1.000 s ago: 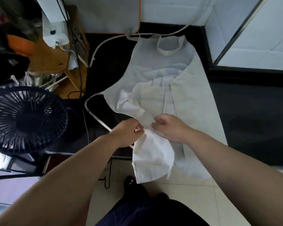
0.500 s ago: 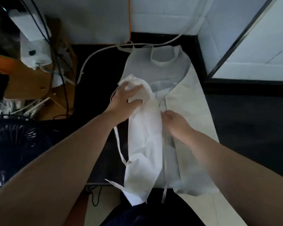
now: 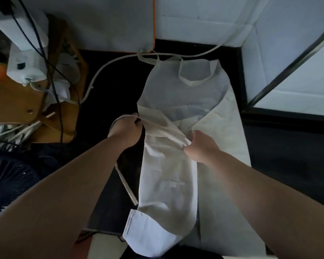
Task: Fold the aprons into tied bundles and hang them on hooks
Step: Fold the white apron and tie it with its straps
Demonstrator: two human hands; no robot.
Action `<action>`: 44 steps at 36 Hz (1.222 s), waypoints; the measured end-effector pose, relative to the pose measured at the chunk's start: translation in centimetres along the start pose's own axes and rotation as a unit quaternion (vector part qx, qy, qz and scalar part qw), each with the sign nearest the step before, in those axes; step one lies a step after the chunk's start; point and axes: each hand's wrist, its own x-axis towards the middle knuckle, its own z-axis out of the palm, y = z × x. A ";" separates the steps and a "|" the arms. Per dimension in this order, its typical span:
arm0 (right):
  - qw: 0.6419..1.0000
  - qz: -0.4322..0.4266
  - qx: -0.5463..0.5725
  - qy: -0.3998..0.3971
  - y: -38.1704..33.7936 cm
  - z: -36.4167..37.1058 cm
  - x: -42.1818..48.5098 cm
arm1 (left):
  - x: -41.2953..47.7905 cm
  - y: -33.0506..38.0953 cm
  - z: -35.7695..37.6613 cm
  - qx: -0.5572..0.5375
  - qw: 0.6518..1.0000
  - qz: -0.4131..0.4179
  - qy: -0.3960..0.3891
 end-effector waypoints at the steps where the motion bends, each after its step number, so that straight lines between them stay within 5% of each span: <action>1: 1.000 -0.015 0.007 0.006 -0.4 -0.2 0.3 | 0.3 0.2 -0.5 -0.049 0.999 -0.020 0.005; 6: 0.994 -0.089 0.004 0.059 -2.2 -1.0 2.4 | 2.9 1.1 -1.4 -0.185 0.979 -0.076 -0.041; 11: 0.993 -0.105 -0.030 0.050 -2.4 -1.5 3.8 | 5.4 1.8 -1.1 -0.407 0.900 -0.158 0.014; 19: 0.993 -0.081 0.044 0.079 -1.7 -1.6 4.8 | 6.9 2.5 -1.0 -0.348 0.930 -0.120 -0.015; 25: 0.989 -0.070 0.099 0.087 -1.1 -1.4 4.9 | 6.6 2.9 -1.0 -0.454 0.868 -0.196 -0.049; 29: 0.988 -0.056 0.115 0.088 -1.3 -1.1 5.1 | 6.0 2.0 -0.3 -0.364 0.915 -0.170 -0.035; 36: 0.987 -0.038 0.122 0.098 -1.7 -0.4 5.5 | 5.2 2.2 -0.4 -0.385 0.912 -0.122 -0.076; 44: 0.990 -0.042 0.100 0.091 -1.4 -0.4 5.7 | 5.4 2.4 -1.3 -0.360 0.929 -0.091 0.013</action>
